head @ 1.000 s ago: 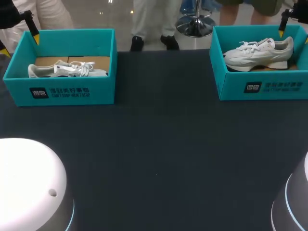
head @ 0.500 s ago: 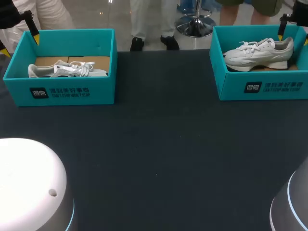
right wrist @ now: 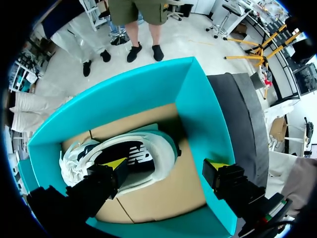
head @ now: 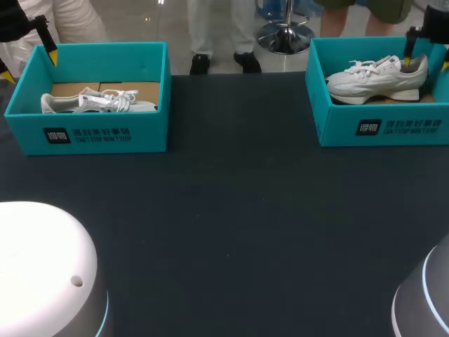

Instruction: Take the shoe out of the shoebox, open the shoe tongue, remove and reinsert the insole, then place the shoe into the shoebox

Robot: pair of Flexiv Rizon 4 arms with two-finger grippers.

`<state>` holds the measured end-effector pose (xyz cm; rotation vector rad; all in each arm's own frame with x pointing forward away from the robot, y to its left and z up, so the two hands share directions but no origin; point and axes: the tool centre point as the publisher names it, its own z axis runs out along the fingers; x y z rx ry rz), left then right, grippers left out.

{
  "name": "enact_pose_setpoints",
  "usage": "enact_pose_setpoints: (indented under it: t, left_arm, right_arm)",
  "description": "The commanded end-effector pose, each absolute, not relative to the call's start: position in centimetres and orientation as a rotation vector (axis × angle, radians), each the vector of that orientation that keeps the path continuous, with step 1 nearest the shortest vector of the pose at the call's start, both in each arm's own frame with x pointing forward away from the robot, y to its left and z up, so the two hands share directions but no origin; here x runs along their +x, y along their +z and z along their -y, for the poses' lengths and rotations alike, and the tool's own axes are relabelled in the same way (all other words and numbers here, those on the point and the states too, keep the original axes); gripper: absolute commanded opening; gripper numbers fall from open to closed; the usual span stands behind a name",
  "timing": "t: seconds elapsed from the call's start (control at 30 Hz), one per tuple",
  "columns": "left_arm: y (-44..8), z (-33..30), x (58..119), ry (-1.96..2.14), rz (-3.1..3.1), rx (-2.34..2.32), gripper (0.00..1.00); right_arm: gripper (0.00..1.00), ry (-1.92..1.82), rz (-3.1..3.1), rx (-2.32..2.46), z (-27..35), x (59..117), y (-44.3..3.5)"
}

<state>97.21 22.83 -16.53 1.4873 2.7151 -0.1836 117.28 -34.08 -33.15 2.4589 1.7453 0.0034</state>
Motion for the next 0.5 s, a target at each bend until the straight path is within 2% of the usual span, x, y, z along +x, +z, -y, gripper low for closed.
enact_pose_setpoints:
  t: [0.03,0.5]
  left_arm:
    - [-16.5,-22.9,97.1,-0.18,-2.714,1.488,1.0]
    - [-16.5,-22.9,97.1,-0.18,-2.714,1.488,1.0]
  right_arm:
    - [1.0,-0.054,-1.768,2.504,34.3,118.5,-34.3]
    - [1.0,-0.084,-1.76,2.549,34.3,118.5,-36.7]
